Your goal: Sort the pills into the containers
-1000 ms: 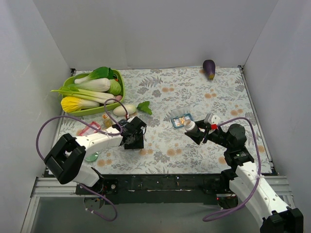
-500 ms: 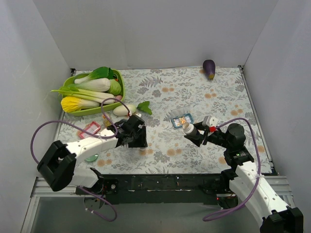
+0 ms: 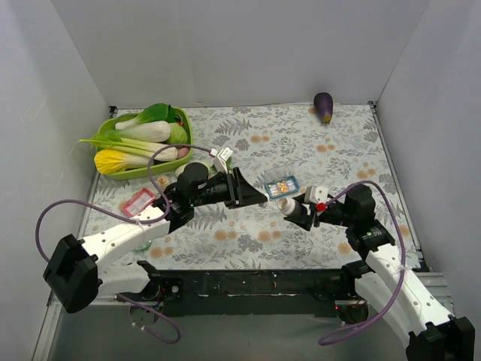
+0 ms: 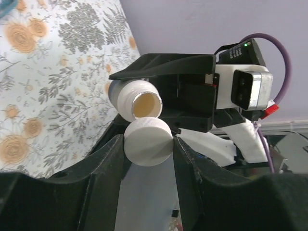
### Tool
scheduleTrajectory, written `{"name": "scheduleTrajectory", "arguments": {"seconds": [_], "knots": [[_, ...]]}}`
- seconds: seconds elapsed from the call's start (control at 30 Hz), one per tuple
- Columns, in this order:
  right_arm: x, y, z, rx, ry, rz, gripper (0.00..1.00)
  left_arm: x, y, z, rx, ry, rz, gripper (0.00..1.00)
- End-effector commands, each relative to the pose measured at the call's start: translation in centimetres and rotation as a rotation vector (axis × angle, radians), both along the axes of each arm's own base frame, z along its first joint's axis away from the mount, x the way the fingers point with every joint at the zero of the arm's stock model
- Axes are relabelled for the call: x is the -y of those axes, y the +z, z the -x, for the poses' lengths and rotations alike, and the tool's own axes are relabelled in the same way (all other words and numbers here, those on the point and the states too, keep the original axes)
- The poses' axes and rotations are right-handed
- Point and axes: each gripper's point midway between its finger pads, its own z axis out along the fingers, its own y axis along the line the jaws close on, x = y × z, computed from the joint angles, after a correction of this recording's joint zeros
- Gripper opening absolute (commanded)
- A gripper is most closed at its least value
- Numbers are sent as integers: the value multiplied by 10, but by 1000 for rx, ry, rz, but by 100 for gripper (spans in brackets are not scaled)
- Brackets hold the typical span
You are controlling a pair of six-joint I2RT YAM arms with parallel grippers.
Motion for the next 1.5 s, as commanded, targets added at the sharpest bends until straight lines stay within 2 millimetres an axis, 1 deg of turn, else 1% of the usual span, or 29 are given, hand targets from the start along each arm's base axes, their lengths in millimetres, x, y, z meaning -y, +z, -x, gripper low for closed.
{"name": "scheduleTrajectory", "arguments": {"seconds": [0.0, 0.03, 0.13, 0.17, 0.27, 0.5, 0.7, 0.73, 0.83, 0.87, 0.93, 1.0, 1.07, 1.13, 1.23, 1.47], "knots": [[-6, 25, -3, 54, 16, -3, 1, 13, 25, 10, -35, -71, 141, 20], [-6, 27, -3, 53, 14, -3, 1, 15, 20, 8, -46, -68, 134, 20], [-10, 31, -3, 50, 21, -4, 1, 20, 16, 7, -63, -62, 128, 20], [-11, 27, -1, 26, 24, 6, 1, 21, 11, 5, -75, -54, 121, 20], [-14, 28, 0, 21, 29, 12, 1, 27, 6, 5, -87, -58, 111, 20], [-17, 28, -1, 19, 30, 21, 1, 40, -1, 9, -93, -91, 94, 20], [-17, 24, -3, 14, 10, 42, 1, 44, -3, 12, -101, -104, 91, 19], [-15, 23, -5, 15, -4, 51, 1, 45, -2, 11, -100, -95, 91, 18], [-15, 23, -8, 22, -17, 68, 1, 46, -8, 10, -113, -90, 63, 17], [-14, 20, -8, 22, -18, 84, 1, 47, -12, 10, -127, -87, 48, 17], [-14, 21, -9, 34, -21, 104, 1, 48, -14, 9, -137, -86, 37, 16], [-13, 15, -9, 35, -18, 135, 1, 49, -15, 8, -141, -82, 20, 16], [-13, 14, -11, 41, -27, 154, 1, 49, -19, 8, -152, -83, -7, 15], [-13, 12, -10, 44, -23, 170, 1, 51, -16, 8, -149, -88, -8, 15], [-14, 15, -12, 59, -23, 174, 1, 54, -18, 9, -148, -104, -20, 15], [-16, 20, -14, 76, -28, 189, 1, 64, -33, 13, -155, -156, -113, 14]]}}
